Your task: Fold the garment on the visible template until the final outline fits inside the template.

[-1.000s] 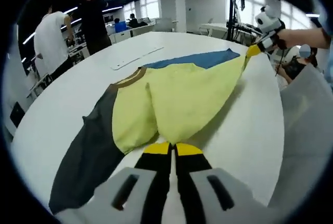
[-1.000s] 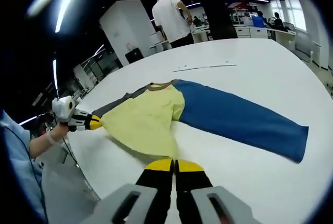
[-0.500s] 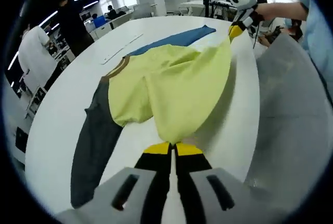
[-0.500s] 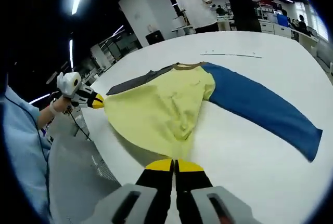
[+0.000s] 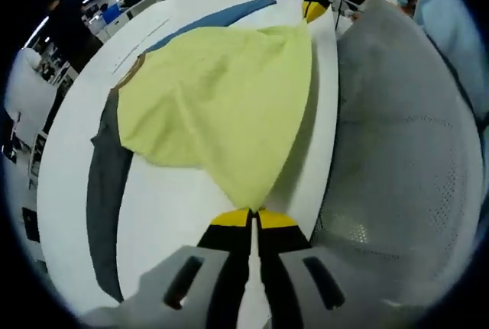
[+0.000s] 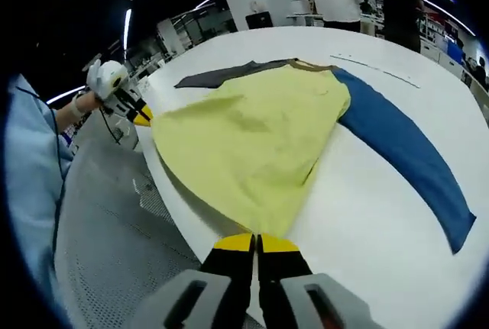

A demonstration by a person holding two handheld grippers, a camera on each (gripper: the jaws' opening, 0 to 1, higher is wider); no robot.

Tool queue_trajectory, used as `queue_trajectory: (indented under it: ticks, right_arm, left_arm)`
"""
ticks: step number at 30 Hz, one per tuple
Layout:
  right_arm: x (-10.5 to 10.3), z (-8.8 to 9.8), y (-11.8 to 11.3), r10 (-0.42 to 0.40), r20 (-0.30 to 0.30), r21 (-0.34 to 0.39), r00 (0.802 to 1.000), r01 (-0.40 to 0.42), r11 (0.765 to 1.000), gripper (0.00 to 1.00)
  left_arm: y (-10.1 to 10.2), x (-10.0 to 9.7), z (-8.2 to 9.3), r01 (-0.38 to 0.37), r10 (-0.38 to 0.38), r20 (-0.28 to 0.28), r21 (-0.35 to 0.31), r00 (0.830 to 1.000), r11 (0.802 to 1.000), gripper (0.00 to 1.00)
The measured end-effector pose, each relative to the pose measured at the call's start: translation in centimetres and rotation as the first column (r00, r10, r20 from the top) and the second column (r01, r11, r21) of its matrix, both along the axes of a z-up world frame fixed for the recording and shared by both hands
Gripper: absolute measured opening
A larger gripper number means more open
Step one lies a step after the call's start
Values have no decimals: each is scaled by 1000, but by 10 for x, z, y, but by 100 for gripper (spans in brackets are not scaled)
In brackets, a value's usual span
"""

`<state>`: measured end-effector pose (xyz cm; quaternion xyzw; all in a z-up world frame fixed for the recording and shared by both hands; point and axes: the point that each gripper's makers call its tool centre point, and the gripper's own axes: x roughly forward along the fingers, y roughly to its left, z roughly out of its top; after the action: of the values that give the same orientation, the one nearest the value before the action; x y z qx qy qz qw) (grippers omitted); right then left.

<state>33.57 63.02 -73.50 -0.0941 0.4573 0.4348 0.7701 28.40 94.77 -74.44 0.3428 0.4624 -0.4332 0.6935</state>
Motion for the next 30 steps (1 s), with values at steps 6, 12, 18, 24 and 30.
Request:
queue_trajectory:
  ticks: [6, 12, 18, 24, 30]
  right_arm:
    - [0, -12, -10, 29, 4, -73, 1000, -29, 997, 0]
    - [-3, -20, -17, 35, -5, -97, 999, -36, 995, 0]
    - [-6, -28, -17, 54, -15, -127, 998, -55, 990, 0]
    - [-16, -28, -6, 108, -31, -109, 994, -110, 988, 0]
    - [-25, -38, -6, 123, -65, -113, 990, -130, 985, 0]
  left_arm:
    - [-7, -17, -17, 36, -34, -53, 40, 998, 999, 0]
    - [-5, -20, -25, 23, -19, -84, 55, 996, 998, 0]
    - [-2, -22, -26, 11, -5, -94, 66, 996, 998, 0]
    - [7, -25, -32, 14, -3, -111, 105, 994, 994, 0]
    - [14, -29, -34, -8, 23, -127, 118, 992, 993, 0]
